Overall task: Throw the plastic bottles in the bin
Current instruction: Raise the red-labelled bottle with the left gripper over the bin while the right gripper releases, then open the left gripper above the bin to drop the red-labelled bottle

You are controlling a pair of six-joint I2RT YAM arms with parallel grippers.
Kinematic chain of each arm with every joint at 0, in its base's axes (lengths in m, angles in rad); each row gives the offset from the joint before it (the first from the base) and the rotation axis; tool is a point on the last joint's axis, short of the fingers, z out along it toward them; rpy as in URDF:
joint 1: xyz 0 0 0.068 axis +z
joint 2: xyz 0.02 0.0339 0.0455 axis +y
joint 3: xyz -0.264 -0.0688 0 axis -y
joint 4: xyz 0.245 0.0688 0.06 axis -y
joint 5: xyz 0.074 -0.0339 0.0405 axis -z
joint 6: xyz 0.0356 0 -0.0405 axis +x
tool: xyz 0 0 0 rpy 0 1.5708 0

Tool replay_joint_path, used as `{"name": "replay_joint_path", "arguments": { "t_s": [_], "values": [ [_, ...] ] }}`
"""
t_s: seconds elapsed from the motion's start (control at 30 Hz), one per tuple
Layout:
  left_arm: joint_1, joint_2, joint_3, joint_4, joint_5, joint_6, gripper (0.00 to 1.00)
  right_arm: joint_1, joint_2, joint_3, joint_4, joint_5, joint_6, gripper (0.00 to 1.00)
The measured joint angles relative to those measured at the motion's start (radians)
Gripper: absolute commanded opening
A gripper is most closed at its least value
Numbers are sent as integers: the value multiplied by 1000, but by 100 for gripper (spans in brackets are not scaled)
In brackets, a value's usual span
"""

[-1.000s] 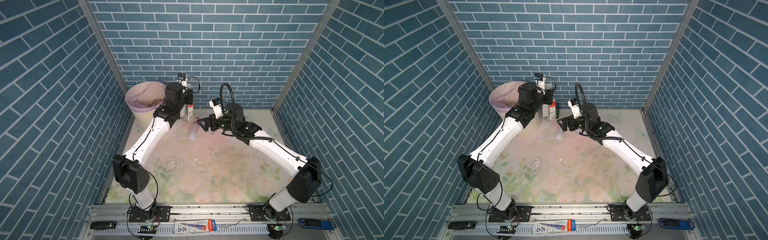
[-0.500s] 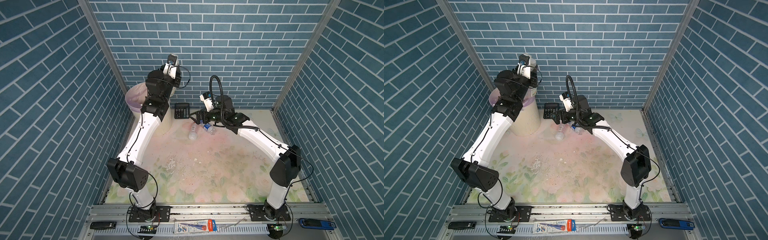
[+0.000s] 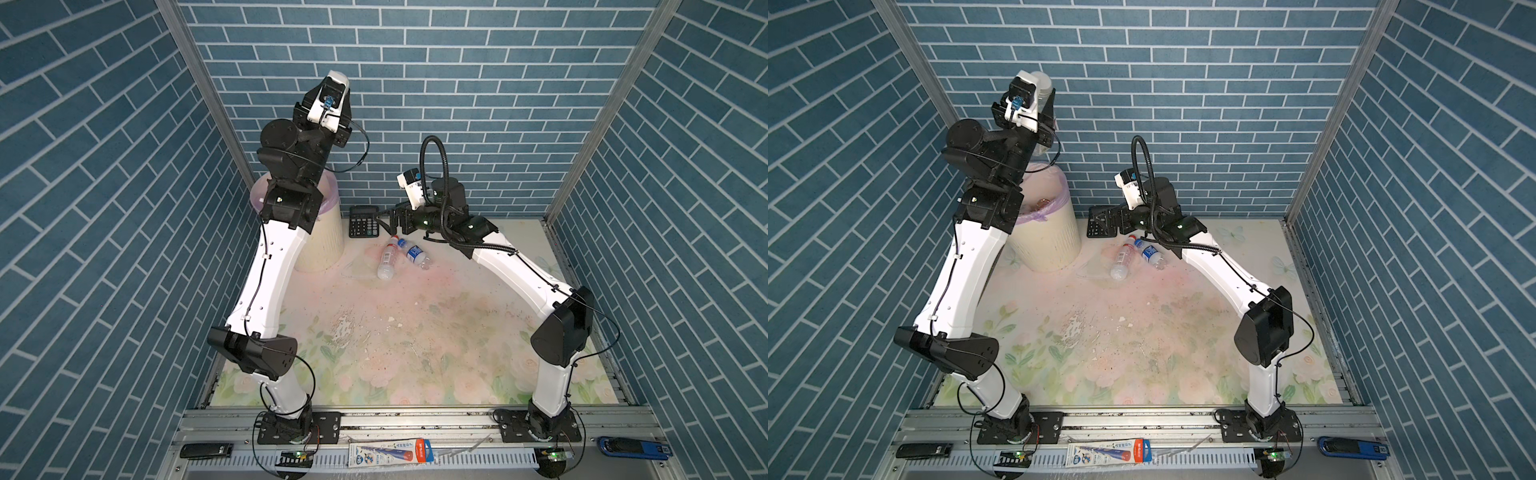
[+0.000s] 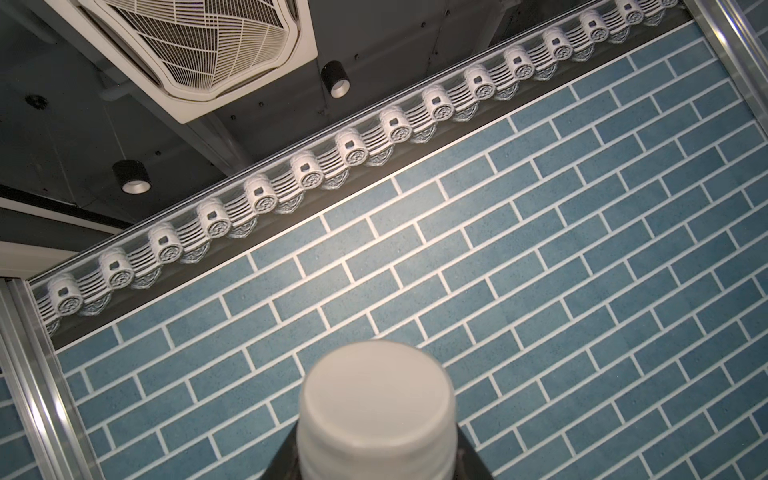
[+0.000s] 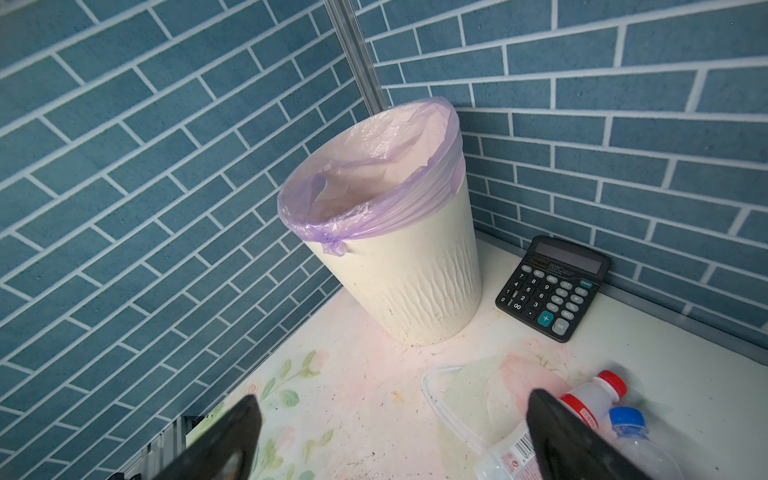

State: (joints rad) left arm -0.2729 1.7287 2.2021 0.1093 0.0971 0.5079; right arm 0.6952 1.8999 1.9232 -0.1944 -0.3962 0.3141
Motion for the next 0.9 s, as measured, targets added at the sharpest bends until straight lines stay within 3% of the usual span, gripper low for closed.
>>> {"name": "replay_joint_path", "arguments": {
  "t_s": [0.27,0.43,0.5,0.6,0.67,0.9],
  "values": [
    [11,1,8,3,21,10,30,-44,0,0,53,-21,18,99],
    [68,0,-96,56,-6,12,31,-57,0,0,62,-35,34,99],
    [115,17,-164,57,-26,-3,42,-57,0,0,66,-40,42,99],
    [184,78,-220,21,-64,-45,79,-56,0,-2,71,-44,48,99],
    [215,108,-267,-9,-93,-69,99,-57,0,-3,72,-45,48,99],
    [218,103,-311,-78,-92,-162,99,-57,0,-11,78,-46,56,99]
  ]
}}
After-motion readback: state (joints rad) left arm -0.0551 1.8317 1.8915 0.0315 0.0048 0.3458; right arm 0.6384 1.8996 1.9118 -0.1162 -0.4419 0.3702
